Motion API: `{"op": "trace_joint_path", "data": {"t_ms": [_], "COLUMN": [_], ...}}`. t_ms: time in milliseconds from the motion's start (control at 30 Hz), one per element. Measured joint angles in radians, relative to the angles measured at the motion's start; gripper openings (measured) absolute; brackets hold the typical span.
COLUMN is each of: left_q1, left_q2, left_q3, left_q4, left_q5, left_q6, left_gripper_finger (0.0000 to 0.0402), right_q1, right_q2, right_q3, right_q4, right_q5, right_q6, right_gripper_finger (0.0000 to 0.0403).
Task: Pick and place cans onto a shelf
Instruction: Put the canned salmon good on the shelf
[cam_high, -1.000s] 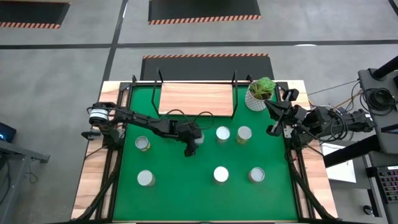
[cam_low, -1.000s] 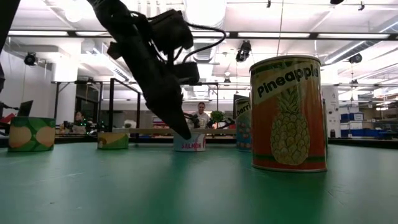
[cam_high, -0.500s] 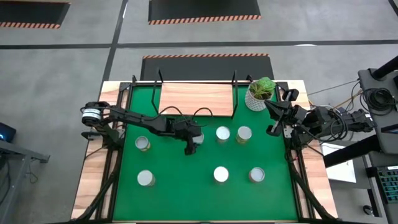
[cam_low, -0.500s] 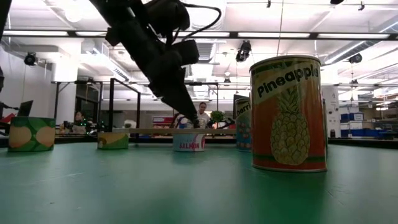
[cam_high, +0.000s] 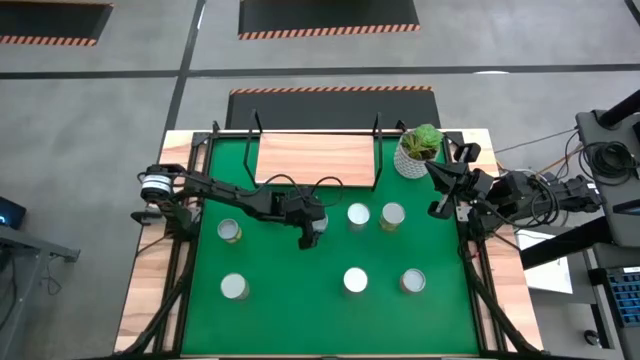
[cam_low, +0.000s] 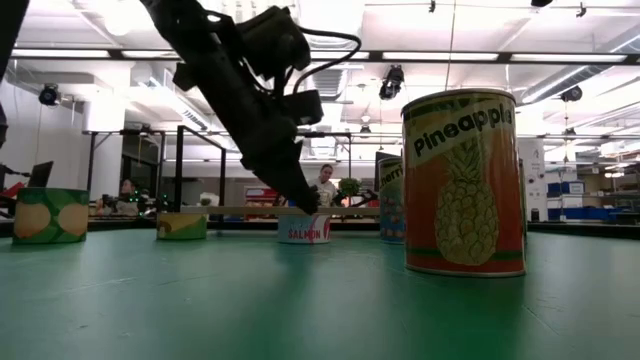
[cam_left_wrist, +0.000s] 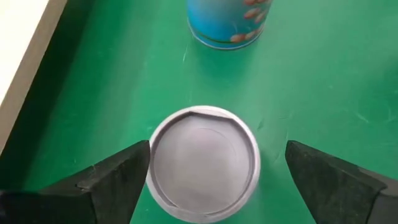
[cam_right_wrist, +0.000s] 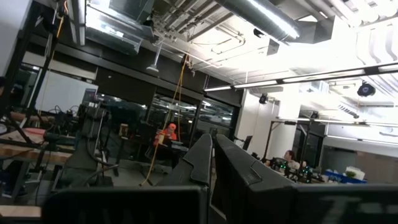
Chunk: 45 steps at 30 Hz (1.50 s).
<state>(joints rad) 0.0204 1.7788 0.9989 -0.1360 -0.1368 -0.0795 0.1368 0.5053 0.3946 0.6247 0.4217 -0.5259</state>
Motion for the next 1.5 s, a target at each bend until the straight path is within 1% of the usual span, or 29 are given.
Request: {"op": "trace_joint_path", "data": {"t_ms": [200,533,667,767,1000,1067,1133,1200,1267,1333,1400,1500], "left_q1": [0.008,0.041,0.042,0.04,0.039,0.037,0.036,0.037,0.05,0.081,0.125,0.213], "left_q2": [0.01,0.037,0.054,0.064,0.06,0.037,-0.002,-0.057,-0.125,-0.19,-0.238,-0.272], "left_q3": [-0.003,-0.005,-0.005,-0.005,-0.005,-0.005,0.007,0.019,0.021,0.016,0.005,-0.008], "left_q4": [0.005,0.005,0.03,0.037,0.028,-0.006,-0.081,-0.164,-0.204,-0.21,-0.218,-0.228], "left_q5": [-0.013,-0.003,-0.003,-0.003,-0.002,0.005,0.02,0.019,0.02,0.016,-0.018,-0.08], "left_q6": [0.009,0.018,0.016,0.024,0.042,0.043,0.062,0.099,0.143,0.182,0.196,0.154], "left_gripper_finger": [0.0357,0.0357,0.0351,0.0338,0.0282,0.0274,0.0275,0.0284,0.0293,0.0297,0.0297,0.0294], "right_q1": [0.0,0.0,0.0,0.0,0.0,0.0,0.0,0.0,0.0,0.0,0.0,0.0], "right_q2": [0.0,0.0,0.0,0.0,0.0,0.0,0.0,0.0,0.0,0.0,0.001,0.001], "right_q3": [0.0,0.0,0.0,0.0,0.0,0.0,0.0,0.0,0.0,0.0,0.0,0.0], "right_q4": [0.0,-0.014,-0.014,-0.018,-0.023,-0.023,-0.023,-0.023,-0.023,-0.023,-0.023,-0.022], "right_q5": [0.0,0.0,0.0,0.0,0.0,0.0,0.0,0.0,0.0,0.0,0.0,0.0], "right_q6": [-0.004,0.012,-0.002,-0.005,0.018,0.018,0.018,0.017,0.013,0.012,0.016,0.021], "right_gripper_finger": [0.0011,0.0011,0.0011,0.0011,0.0011,0.0011,0.0011,0.0011,0.0011,0.0011,0.0011,0.0011]}}
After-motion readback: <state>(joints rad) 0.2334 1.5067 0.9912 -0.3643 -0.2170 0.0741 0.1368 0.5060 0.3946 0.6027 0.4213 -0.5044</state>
